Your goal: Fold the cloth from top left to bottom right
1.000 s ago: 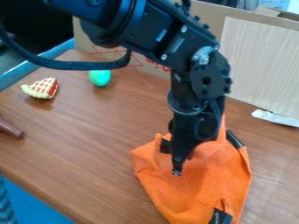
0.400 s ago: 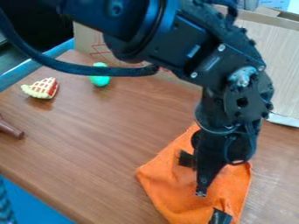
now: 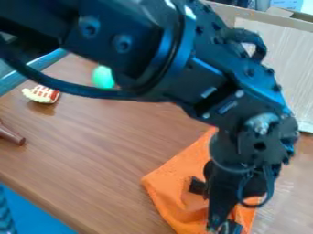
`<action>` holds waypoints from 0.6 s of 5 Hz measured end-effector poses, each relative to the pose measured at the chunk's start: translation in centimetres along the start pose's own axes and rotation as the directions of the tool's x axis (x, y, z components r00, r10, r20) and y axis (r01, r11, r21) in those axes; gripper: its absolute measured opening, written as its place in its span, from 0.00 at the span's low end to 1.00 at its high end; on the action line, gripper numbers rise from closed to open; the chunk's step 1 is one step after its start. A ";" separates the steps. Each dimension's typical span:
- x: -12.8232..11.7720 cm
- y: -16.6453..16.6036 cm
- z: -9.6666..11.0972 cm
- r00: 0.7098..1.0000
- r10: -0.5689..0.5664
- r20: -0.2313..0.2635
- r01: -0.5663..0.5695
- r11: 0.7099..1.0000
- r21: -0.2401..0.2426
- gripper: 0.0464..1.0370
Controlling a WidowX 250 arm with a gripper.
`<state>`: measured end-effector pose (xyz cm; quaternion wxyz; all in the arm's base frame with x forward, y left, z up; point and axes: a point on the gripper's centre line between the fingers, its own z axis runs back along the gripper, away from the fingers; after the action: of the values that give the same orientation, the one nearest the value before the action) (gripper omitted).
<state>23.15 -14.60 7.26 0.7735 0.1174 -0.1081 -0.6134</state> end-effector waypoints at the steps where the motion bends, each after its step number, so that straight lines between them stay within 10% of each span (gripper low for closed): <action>1: 0.4 -1.0 -0.4 1.000 -0.015 -0.006 0.015 1.000 0.010 0.02; 3: 0.9 -2.9 -1.2 0.998 -0.053 -0.029 0.053 0.999 -0.002 0.22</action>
<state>21.08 -16.06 5.26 0.7586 0.1286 -0.0934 -0.6318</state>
